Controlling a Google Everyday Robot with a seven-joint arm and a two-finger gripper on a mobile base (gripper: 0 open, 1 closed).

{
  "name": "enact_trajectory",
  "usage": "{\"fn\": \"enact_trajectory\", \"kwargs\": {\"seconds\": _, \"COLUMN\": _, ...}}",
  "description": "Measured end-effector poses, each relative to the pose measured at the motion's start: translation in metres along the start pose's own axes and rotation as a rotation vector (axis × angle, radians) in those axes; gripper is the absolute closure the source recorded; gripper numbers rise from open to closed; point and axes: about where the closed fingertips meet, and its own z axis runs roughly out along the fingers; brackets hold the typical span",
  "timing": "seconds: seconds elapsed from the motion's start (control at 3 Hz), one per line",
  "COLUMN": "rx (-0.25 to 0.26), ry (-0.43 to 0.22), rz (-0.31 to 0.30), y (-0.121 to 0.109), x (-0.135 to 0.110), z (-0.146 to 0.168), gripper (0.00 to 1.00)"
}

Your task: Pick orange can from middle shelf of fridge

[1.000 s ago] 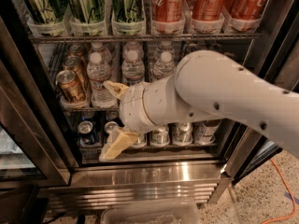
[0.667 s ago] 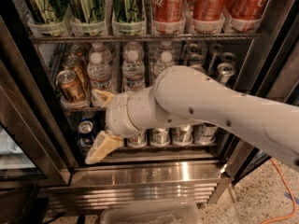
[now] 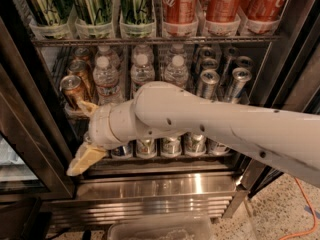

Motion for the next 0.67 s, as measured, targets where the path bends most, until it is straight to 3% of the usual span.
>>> {"fn": "enact_trajectory", "kwargs": {"seconds": 0.67, "rx": 0.174, "ry": 0.004, "rz": 0.07, "y": -0.0107, "x": -0.0137, "z": 0.0058, "gripper": 0.0}}
